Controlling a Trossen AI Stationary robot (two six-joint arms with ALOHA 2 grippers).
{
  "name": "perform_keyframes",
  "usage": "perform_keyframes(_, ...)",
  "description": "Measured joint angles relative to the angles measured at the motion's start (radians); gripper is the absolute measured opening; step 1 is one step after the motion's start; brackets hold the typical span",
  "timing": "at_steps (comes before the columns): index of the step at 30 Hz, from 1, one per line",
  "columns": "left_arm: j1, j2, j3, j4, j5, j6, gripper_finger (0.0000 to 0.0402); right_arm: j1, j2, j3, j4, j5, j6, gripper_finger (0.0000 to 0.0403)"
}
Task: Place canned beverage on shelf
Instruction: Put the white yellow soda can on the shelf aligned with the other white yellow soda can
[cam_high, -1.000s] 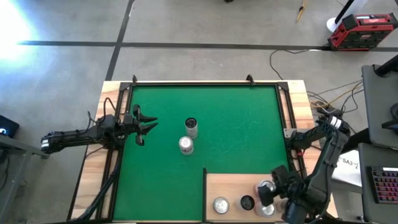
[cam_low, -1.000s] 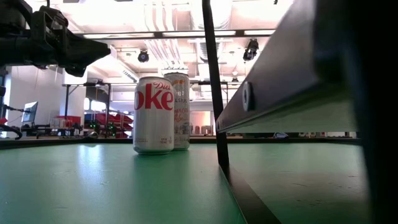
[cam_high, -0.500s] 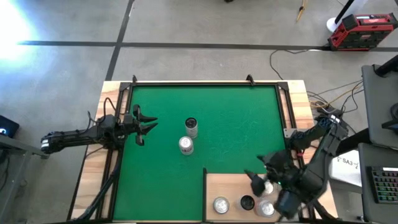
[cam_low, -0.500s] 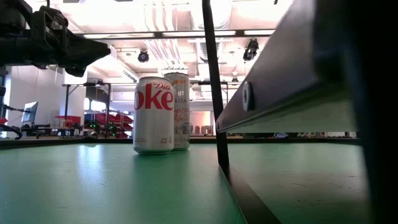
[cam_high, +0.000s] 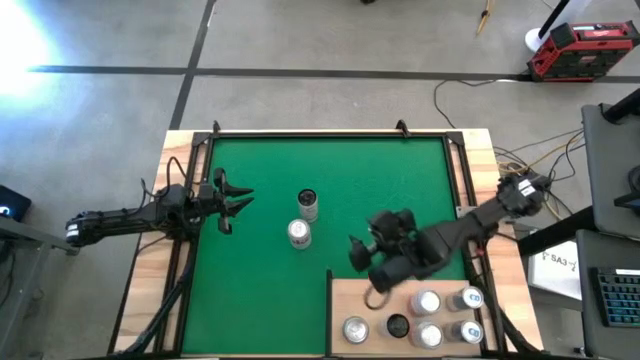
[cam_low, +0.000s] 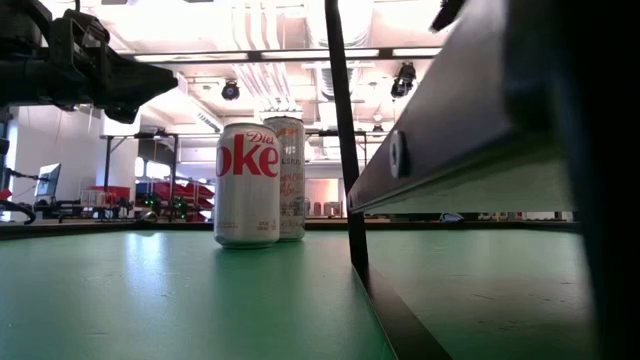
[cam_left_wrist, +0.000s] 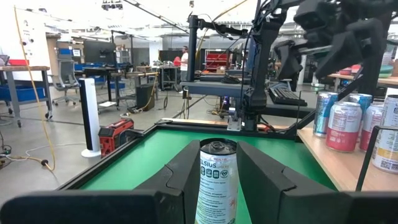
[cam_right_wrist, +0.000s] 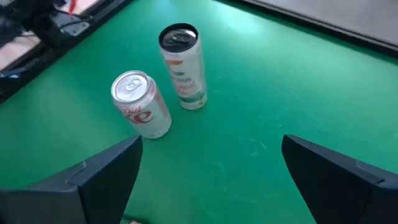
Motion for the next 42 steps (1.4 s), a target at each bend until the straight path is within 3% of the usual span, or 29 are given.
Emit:
perform_keyframes(6, 0.000, 0.000, 0.000, 0.000, 0.000, 0.000, 0.0088, -0.168, 0.027, -0.010, 0.207, -0.145, -0.237, 0.0376)
perform_keyframes(11, 0.000, 0.000, 0.000, 0.000, 0.000, 0.000, 0.0088, -0.320, 0.077, -0.010, 0.399, -0.352, -0.442, 0.0376)
perform_keyframes(16, 0.000, 0.000, 0.000, 0.000, 0.000, 0.000, 0.0088, -0.437, 0.126, -0.002, 0.475, -0.515, -0.481, 0.0376)
perform_keyframes(42, 0.000, 0.000, 0.000, 0.000, 0.000, 0.000, 0.0088, -0.508, 0.292, 0.105, 0.556, -0.562, -0.602, 0.0382)
